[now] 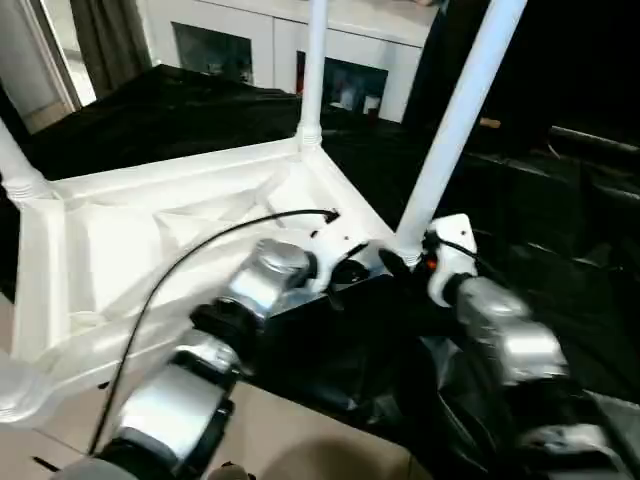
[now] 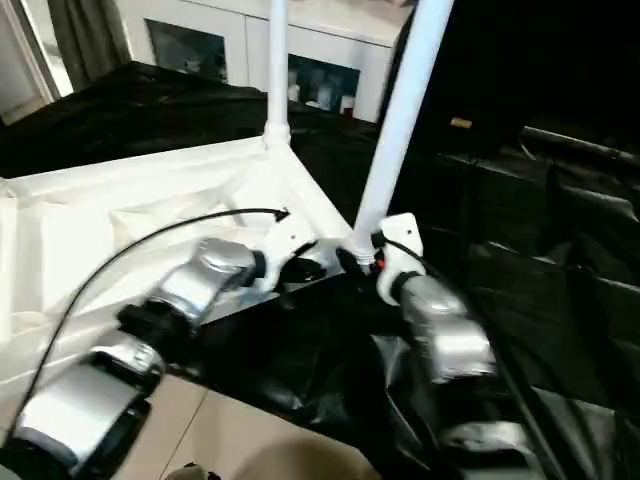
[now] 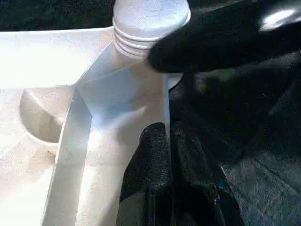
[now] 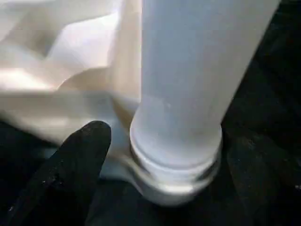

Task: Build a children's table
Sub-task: Rotate leg to tighten

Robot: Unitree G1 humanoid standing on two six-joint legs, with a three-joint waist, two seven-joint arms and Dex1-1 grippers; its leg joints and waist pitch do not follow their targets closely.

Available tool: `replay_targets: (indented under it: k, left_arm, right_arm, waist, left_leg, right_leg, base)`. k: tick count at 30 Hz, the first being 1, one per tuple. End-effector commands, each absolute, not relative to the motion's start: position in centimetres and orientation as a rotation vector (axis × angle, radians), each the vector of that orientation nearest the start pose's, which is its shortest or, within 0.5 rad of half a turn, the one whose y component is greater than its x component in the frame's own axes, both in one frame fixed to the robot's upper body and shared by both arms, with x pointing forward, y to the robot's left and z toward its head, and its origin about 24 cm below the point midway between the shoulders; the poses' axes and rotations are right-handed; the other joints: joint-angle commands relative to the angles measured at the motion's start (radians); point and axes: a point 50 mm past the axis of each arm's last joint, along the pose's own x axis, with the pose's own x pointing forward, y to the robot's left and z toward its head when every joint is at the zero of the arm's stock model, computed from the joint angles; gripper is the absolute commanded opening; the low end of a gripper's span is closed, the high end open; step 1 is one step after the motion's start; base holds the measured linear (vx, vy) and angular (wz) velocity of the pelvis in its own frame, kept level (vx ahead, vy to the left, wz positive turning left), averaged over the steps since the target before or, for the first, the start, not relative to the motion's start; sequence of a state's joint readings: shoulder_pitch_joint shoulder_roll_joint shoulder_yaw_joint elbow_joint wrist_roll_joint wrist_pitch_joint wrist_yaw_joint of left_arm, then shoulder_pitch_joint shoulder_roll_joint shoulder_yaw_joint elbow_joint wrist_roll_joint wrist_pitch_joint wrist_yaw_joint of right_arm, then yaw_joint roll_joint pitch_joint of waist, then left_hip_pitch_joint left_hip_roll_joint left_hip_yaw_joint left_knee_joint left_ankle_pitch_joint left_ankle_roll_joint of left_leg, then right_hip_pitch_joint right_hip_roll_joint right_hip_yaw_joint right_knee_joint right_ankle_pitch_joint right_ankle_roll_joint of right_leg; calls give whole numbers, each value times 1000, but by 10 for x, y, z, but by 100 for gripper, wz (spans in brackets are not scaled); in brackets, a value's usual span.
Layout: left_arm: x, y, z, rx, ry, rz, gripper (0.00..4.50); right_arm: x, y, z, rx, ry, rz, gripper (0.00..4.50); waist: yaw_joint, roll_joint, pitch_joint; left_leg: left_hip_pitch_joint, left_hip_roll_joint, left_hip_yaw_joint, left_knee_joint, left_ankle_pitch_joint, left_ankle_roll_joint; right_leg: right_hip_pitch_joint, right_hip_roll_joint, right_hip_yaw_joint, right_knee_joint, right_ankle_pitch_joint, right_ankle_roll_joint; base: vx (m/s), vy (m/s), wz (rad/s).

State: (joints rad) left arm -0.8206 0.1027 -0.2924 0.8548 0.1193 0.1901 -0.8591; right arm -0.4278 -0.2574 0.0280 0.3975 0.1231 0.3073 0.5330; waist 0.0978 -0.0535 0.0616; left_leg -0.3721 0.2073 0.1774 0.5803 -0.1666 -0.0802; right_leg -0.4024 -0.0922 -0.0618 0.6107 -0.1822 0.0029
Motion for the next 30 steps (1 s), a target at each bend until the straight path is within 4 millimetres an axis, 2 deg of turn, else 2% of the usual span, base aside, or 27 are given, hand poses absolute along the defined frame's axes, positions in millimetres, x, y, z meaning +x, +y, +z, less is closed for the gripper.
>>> replay_targets:
  k: [1, 4, 6, 8, 15, 18, 23, 30]
  left_arm:
    - [345, 53, 64, 420, 404, -1208, 0]
    - [340, 60, 65, 415, 404, -1285, 0]
    - [332, 69, 65, 432, 410, -1378, 0]
    - [329, 72, 66, 432, 404, -1418, 0]
    - [312, 93, 73, 454, 411, -1555, 0]
    - [308, 99, 73, 463, 422, -1575, 0]
    - [305, 100, 74, 464, 419, -1577, 0]
    - [302, 98, 76, 461, 412, -1575, 0]
  right_arm:
    - [319, -148, 60, -97, 282, 719, 401]
    - [314, -156, 64, -141, 294, 800, 401]
    - [305, -163, 69, -173, 316, 902, 401]
    - [300, -166, 71, -189, 333, 965, 401]
    - [282, -176, 75, -231, 407, 1150, 401]
    - [279, -176, 75, -233, 431, 1181, 401]
    - [279, -176, 70, -263, 443, 1182, 401]
    - [278, -174, 69, -274, 451, 1191, 335]
  waist:
    - [3, -4, -69]
    - [-2, -4, -67]
    - [-1, -5, -63]
    - [1, -3, -61]
    - [5, -2, -56]
    - [6, -1, -55]
    - [6, -4, -55]
    - [6, -5, -57]
  left_leg:
    - [5, 16, -2, -62, -156, 56]
    - [8, 18, 1, -61, -139, 78]
    - [9, 21, 1, -63, -164, 80]
    - [15, 26, 1, -66, -196, 73]
    - [14, 29, 0, -72, -238, 44]
    - [17, 30, 0, -74, -256, 34]
    - [14, 28, 0, -74, -242, 25]
    - [13, 26, 1, -70, -203, 36]
  right_leg:
    - [60, -47, 37, -63, -70, -204]
    - [56, -46, 37, -62, -49, -231]
    - [56, -47, 37, -65, -84, -238]
    - [51, -48, 38, -67, -122, -238]
    - [47, -50, 40, -72, -193, -223]
    - [43, -51, 41, -77, -234, -211]
    - [42, -50, 41, -75, -234, -201]
    - [45, -48, 40, -67, -168, -214]
  base:
    - [0, 0, 0]
    - [0, 0, 0]
    - [0, 0, 0]
    - [0, 0, 0]
    - [0, 0, 0]
    - [0, 0, 0]
    - [0, 0, 0]
    - [0, 0, 0]
